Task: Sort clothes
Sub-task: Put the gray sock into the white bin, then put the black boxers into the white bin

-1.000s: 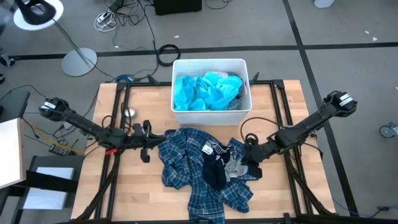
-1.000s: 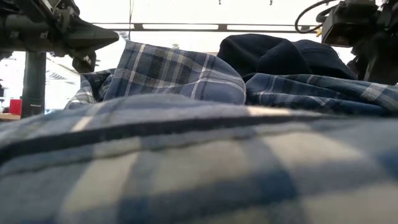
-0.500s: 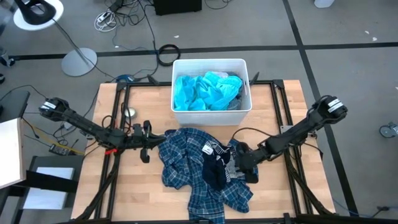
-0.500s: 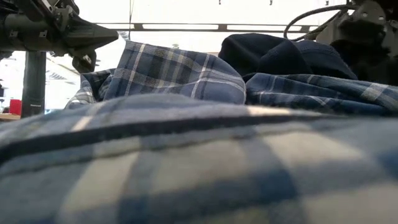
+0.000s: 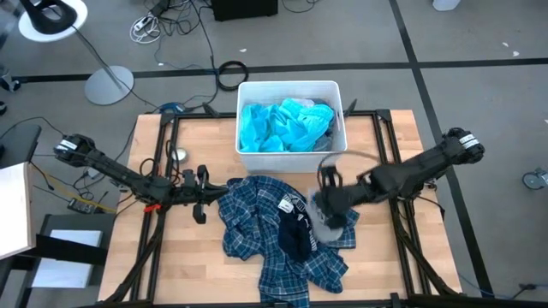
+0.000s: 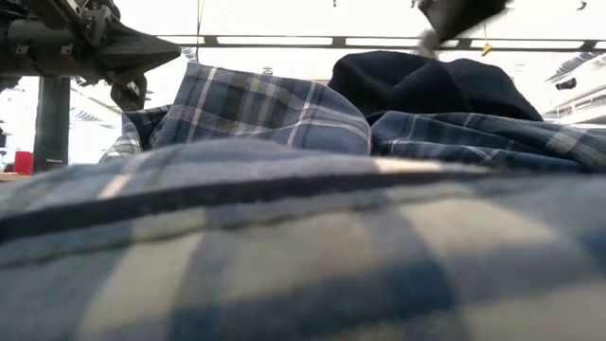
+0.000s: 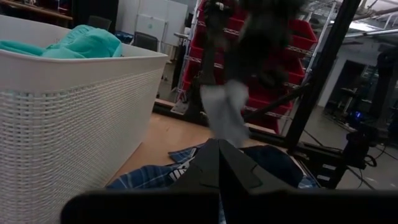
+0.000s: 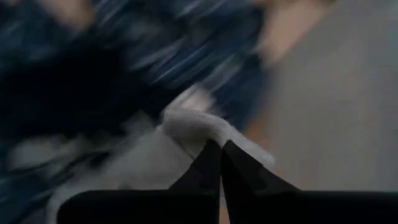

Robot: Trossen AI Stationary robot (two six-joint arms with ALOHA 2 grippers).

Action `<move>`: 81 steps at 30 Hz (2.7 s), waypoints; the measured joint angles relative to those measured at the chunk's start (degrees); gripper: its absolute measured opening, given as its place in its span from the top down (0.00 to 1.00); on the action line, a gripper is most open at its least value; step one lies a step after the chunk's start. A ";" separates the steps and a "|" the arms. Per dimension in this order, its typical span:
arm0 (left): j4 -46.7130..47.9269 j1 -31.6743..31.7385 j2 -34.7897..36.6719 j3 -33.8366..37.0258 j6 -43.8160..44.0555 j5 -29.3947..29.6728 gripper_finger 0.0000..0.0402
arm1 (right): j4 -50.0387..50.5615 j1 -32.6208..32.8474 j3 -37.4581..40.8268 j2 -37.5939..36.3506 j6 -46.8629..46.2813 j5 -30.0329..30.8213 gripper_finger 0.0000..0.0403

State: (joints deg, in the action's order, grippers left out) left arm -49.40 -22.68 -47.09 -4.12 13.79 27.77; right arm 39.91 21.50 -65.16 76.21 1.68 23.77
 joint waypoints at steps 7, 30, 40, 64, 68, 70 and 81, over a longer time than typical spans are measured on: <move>0.04 0.00 -0.07 0.00 -1.50 0.02 1.00 | -6.24 -11.88 -14.70 -0.13 21.24 3.62 0.99; 0.93 0.07 -0.11 0.02 -2.65 0.04 1.00 | 0.34 -45.12 -18.90 5.55 2.76 -13.51 0.80; 0.95 0.07 -0.11 0.02 -2.63 0.04 1.00 | 5.08 -39.45 -22.48 -2.53 -4.83 -14.99 0.66; 0.06 0.07 -0.11 0.02 -1.11 0.04 1.00 | -13.08 -14.05 15.35 -4.11 -9.84 -20.26 0.65; 0.06 0.07 -0.11 0.02 -1.10 0.03 1.00 | -24.08 -14.04 22.99 -4.11 -12.08 -20.33 0.65; 0.06 0.07 -0.11 0.02 -1.10 0.04 1.00 | -29.15 -13.87 26.48 -4.11 -12.47 -20.53 0.65; 0.08 0.07 -0.11 0.02 -1.10 0.04 1.00 | -42.16 -13.73 35.43 -4.11 -12.59 -18.95 0.66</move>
State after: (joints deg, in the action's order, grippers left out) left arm -49.32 -22.61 -47.20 -4.10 12.69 27.81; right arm -2.25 7.77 -29.72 72.10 -10.92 4.82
